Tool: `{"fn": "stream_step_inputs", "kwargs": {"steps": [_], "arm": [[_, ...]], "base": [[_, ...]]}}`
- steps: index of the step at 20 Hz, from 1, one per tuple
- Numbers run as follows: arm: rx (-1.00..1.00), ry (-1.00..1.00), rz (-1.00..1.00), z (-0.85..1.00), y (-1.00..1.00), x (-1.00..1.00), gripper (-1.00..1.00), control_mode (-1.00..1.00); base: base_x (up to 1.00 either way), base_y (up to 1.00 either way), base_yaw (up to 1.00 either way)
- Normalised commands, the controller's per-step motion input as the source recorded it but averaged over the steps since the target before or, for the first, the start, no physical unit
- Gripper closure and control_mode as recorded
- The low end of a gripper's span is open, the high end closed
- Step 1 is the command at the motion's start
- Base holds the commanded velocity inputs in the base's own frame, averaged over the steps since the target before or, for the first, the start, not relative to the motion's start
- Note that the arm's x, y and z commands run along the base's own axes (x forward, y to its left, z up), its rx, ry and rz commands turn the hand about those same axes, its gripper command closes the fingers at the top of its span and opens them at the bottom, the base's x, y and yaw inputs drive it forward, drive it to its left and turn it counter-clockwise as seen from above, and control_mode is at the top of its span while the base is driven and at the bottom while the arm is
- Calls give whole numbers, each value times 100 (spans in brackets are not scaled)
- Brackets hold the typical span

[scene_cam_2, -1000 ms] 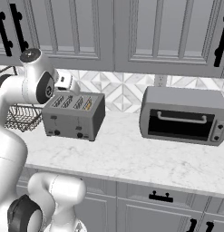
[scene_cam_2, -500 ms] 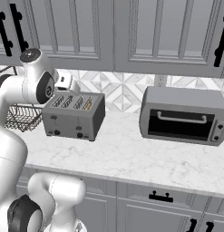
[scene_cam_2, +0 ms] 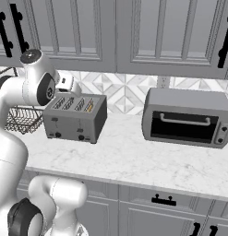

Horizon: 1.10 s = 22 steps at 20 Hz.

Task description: Start the toaster. Once the lever pops up, take the bread to the plate on the dining counter.

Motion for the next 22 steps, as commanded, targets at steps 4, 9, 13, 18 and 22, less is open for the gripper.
{"fn": "stream_step_inputs", "kwargs": {"steps": [4,9,13,18,22], "arm": [[0,0,0,0,0,0,-100,-100],[0,0,0,0,0,0,-100,-100],[0,0,0,0,0,0,-100,-100],[0,0,0,0,0,0,-100,-100],[0,0,0,0,0,0,-100,-100]], "base": [[0,0,0],[0,0,0],[0,0,0],[0,0,0],[0,0,0]]}}
